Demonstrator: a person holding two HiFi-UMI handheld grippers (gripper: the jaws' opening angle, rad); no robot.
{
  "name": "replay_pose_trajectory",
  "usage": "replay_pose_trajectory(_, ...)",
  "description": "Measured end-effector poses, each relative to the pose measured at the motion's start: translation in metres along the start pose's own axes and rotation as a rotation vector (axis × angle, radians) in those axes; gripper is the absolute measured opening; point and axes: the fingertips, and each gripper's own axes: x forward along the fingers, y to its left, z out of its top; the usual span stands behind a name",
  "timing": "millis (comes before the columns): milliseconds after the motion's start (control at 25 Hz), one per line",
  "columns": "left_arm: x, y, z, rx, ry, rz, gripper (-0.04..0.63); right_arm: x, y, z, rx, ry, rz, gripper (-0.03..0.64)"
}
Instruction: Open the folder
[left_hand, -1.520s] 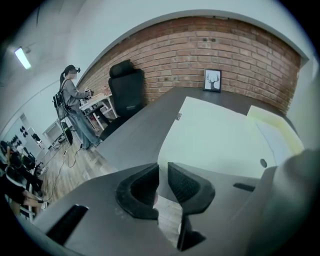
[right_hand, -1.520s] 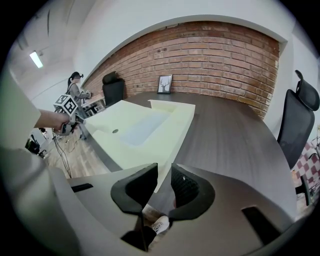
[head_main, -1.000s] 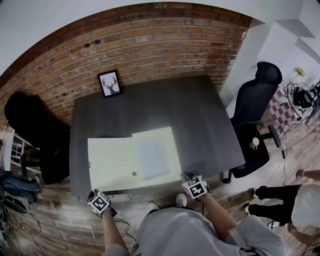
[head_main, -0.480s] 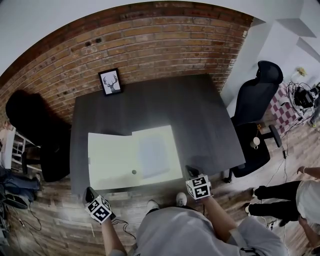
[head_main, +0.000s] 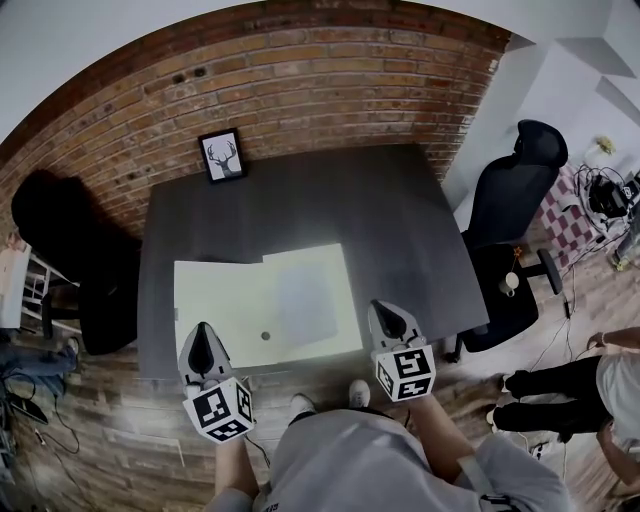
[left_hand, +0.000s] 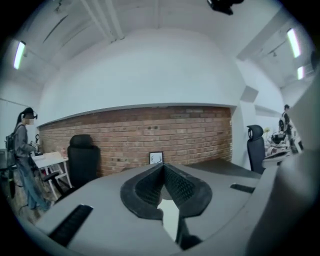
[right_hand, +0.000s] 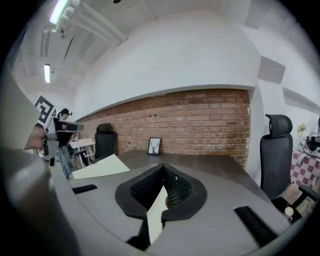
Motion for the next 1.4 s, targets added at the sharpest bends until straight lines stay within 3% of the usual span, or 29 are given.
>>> replay_pose_trajectory(240, 0.003, -0.084, 0.039, 0.018, -0.089, -0.187, 0.002, -0.023, 0.011, 0.064, -0.028, -0.157, -0.012, 0.0)
replay_pose_trajectory(480, -0.001, -0.122, 0.04, 0.014, -0.1, -0.272, 0.002, -0.04, 0.02, 0.096, -0.042, -0.245, 0.004, -0.001)
replay_pose_trajectory(1400, -0.008, -0.131, 0.04, -0.009, -0.129, -0.291, 0.002, -0.038, 0.034, 0.091, -0.056, -0.244, 0.022, -0.002)
